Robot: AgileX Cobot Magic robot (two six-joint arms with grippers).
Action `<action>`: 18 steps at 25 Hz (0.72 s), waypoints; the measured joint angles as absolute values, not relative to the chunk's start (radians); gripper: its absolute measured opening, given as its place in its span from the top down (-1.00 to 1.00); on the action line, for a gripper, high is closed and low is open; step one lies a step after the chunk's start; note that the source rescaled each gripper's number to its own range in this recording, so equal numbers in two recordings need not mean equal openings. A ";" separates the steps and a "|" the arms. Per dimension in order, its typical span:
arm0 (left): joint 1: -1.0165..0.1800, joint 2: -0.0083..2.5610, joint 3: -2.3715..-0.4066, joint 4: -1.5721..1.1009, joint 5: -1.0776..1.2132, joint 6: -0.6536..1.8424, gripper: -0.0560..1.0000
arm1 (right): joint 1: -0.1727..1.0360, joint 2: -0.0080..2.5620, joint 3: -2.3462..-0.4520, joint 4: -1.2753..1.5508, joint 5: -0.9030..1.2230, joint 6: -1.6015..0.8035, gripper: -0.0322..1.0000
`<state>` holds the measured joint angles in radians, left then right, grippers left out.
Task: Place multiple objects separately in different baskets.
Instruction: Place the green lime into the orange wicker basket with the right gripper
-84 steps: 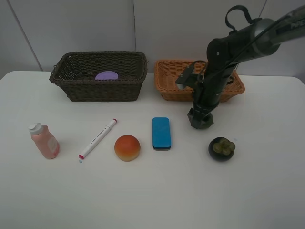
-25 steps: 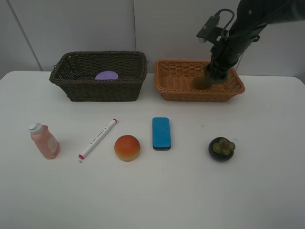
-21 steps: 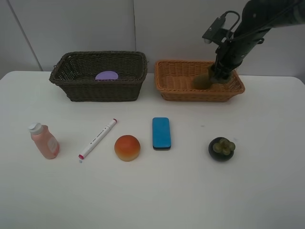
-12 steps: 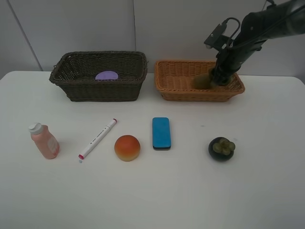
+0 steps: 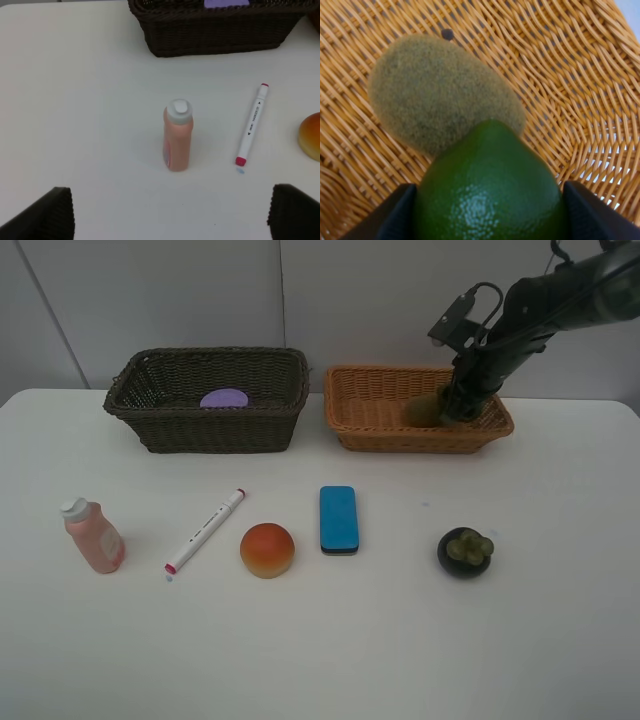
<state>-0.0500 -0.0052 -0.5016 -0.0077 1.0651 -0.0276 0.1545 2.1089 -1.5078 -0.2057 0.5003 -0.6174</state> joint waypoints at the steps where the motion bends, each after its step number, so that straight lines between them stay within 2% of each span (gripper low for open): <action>1: -0.050 -0.005 -0.502 -0.008 1.065 -0.028 -1.00 | 0.154 2.109 -1.508 -0.206 0.498 -0.617 0.71; 6: -0.050 -0.005 -0.502 -0.008 1.065 -0.028 -1.00 | 0.154 2.109 -1.508 -0.206 0.473 -0.617 0.71; 7: -0.050 -0.005 -0.502 -0.008 1.065 -0.028 -1.00 | 0.154 2.109 -1.508 -0.206 0.463 -0.617 0.62; 8: -0.050 -0.005 -0.502 -0.008 1.065 -0.028 -1.00 | 0.154 2.109 -1.508 -0.203 0.452 -0.617 0.39; 9: -0.050 -0.005 -0.502 -0.008 1.065 -0.028 -1.00 | 0.154 2.109 -1.508 -0.200 0.436 -0.617 0.00; 11: -0.050 -0.005 -0.502 -0.008 1.065 -0.028 -1.00 | 0.154 2.109 -1.508 -0.190 0.408 -0.617 -0.63; 14: -0.050 -0.005 -0.502 -0.008 1.065 -0.028 -1.00 | 0.154 2.109 -1.508 -0.179 0.398 -0.616 -0.90; 18: -0.050 -0.005 -0.502 -0.008 1.065 -0.028 -1.00 | 0.154 2.109 -1.508 -0.175 0.397 -0.616 -0.97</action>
